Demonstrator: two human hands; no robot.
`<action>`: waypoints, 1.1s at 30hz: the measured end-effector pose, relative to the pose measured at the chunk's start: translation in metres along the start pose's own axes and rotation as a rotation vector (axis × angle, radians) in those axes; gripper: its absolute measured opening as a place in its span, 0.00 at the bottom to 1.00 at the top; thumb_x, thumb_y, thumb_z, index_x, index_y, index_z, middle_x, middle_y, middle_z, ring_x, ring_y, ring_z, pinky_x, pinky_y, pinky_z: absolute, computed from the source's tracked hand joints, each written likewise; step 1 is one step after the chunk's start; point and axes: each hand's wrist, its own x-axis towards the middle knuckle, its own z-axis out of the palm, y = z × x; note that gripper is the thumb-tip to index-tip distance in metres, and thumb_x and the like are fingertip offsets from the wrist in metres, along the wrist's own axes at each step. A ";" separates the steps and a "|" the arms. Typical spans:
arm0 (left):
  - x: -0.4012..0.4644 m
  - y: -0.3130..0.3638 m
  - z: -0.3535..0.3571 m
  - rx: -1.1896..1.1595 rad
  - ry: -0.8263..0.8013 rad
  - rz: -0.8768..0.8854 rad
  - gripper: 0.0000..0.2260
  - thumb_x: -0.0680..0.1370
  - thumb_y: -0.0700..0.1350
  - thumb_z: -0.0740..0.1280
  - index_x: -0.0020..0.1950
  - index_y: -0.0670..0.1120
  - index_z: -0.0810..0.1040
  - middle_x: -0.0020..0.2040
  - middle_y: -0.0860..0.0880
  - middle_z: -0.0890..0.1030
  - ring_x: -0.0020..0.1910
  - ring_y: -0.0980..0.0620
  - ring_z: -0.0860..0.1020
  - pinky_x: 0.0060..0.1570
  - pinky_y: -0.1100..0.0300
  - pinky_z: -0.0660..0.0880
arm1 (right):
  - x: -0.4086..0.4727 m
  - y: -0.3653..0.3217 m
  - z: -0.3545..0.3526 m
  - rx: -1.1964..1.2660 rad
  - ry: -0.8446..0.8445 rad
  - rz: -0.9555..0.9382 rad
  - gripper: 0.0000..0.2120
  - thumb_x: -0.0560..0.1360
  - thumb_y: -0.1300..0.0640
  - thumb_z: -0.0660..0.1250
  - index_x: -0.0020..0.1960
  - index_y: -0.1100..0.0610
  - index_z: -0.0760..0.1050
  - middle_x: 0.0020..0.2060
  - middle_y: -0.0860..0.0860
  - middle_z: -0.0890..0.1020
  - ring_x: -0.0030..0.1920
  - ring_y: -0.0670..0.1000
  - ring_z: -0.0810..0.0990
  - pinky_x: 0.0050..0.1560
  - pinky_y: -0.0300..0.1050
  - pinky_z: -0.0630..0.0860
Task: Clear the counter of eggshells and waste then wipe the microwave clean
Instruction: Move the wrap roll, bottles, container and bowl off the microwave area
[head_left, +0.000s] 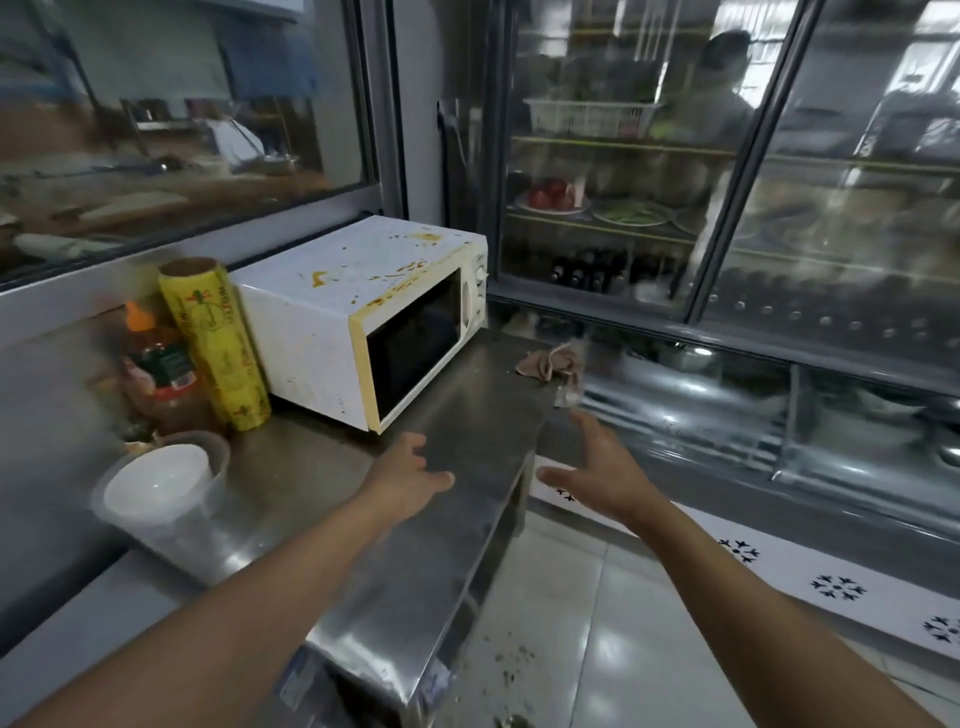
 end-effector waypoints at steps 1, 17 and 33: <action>0.005 0.005 0.004 -0.003 -0.009 0.004 0.31 0.73 0.43 0.72 0.73 0.46 0.62 0.68 0.43 0.71 0.62 0.46 0.74 0.58 0.57 0.71 | 0.004 0.005 -0.004 0.009 0.020 0.002 0.39 0.68 0.51 0.74 0.73 0.53 0.57 0.71 0.55 0.63 0.68 0.56 0.66 0.66 0.47 0.65; 0.115 0.055 0.049 -0.076 -0.172 0.055 0.30 0.74 0.42 0.70 0.72 0.45 0.61 0.67 0.41 0.71 0.60 0.47 0.74 0.51 0.60 0.69 | 0.094 0.041 -0.030 -0.012 0.079 0.078 0.40 0.69 0.50 0.73 0.74 0.49 0.55 0.73 0.52 0.59 0.71 0.55 0.62 0.64 0.45 0.63; 0.198 0.134 0.161 -0.083 0.154 -0.153 0.25 0.75 0.38 0.68 0.70 0.42 0.64 0.61 0.44 0.75 0.55 0.50 0.75 0.44 0.67 0.70 | 0.278 0.154 -0.124 0.023 -0.168 -0.227 0.26 0.66 0.48 0.73 0.58 0.36 0.65 0.50 0.36 0.67 0.50 0.42 0.70 0.46 0.34 0.65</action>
